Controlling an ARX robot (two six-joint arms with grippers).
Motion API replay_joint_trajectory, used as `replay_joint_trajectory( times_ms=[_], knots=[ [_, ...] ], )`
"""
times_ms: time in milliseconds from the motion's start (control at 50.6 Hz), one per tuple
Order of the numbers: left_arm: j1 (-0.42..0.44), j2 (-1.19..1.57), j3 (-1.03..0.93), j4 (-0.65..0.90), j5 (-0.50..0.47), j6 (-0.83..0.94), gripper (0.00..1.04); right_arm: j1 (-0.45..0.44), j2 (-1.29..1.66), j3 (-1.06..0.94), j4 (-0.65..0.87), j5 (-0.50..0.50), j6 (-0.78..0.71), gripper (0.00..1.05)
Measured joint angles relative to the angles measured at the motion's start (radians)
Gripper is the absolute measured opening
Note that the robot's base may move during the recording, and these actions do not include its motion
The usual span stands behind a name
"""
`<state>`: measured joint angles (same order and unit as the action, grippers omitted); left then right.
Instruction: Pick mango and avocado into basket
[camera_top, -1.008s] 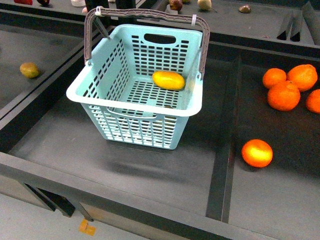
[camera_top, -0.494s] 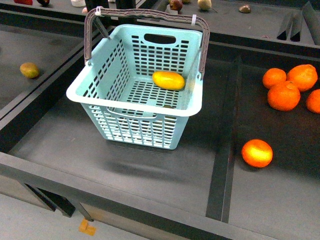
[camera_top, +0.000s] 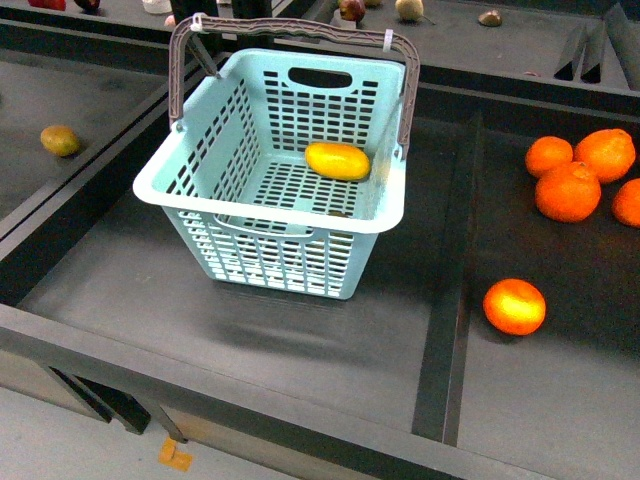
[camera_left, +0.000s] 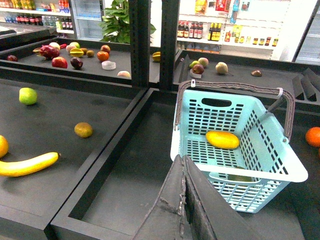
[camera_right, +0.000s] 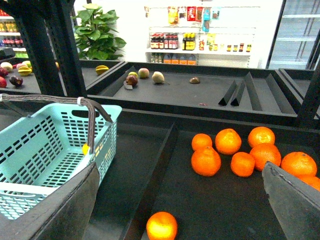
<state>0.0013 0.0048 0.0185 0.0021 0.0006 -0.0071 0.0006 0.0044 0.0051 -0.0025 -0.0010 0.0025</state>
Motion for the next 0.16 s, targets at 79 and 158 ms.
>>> replay_joint_trajectory(
  times_ms=[79,158],
  knots=[
    [0.000,0.000,0.000,0.000,0.000,0.000,0.03,0.000,0.000,0.000,0.000,0.000,0.000,0.97],
    [0.000,0.000,0.000,0.000,0.000,0.000,0.03,0.000,0.000,0.000,0.000,0.000,0.000,0.97]
  ],
)
